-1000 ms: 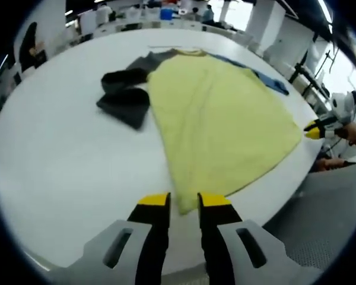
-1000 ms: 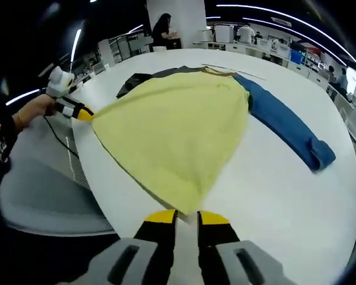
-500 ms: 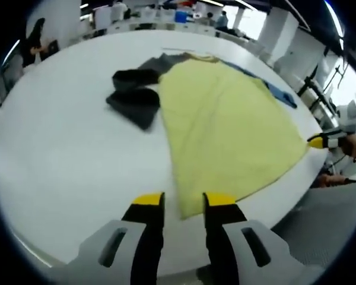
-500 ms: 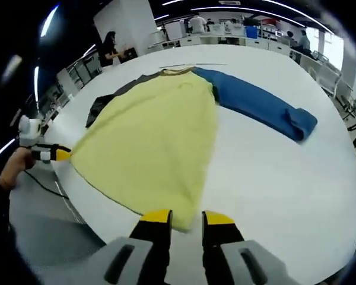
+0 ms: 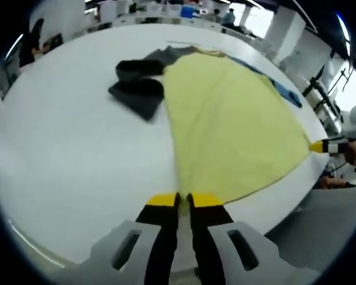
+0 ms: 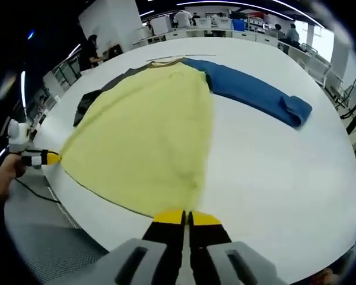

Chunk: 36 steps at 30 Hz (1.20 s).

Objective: Fold the garment on the visible template until the final outline fits inside the template.

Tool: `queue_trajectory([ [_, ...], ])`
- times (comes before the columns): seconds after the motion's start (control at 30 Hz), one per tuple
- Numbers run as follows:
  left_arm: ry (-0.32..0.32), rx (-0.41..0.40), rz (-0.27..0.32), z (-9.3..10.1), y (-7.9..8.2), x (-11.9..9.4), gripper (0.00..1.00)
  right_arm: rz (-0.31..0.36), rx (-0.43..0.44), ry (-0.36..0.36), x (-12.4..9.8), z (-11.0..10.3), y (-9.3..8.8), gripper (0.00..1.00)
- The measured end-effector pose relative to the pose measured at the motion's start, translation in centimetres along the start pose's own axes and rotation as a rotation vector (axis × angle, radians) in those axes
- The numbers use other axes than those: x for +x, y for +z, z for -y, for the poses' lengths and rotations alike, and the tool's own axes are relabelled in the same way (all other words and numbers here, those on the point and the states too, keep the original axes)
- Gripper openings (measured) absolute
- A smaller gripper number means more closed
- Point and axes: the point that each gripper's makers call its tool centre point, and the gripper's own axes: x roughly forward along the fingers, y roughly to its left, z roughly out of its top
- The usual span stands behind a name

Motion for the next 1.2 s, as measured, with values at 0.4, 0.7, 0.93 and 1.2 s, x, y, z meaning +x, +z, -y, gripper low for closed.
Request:
queue_trajectory([
  [0.4,-0.011,0.009,-0.022,0.4,-0.4,-0.3,0.01,-0.046,-0.031,-0.001,-0.2,0.4,-0.7,0.00],
  [0.7,-0.005,0.013,-0.022,0.4,-0.5,-0.4,0.01,-0.043,-0.047,0.006,-0.1,0.3,-0.7,0.00],
  [0.93,-0.004,0.021,0.000,0.4,0.0,-1.0,0.17,-0.029,-0.078,0.011,-0.3,0.3,-0.7,0.05],
  [1.2,-0.043,0.085,0.223,1.2,4.2,-2.5,0.39,0.093,-0.070,0.052,-1.5,0.4,1.3,0.27],
])
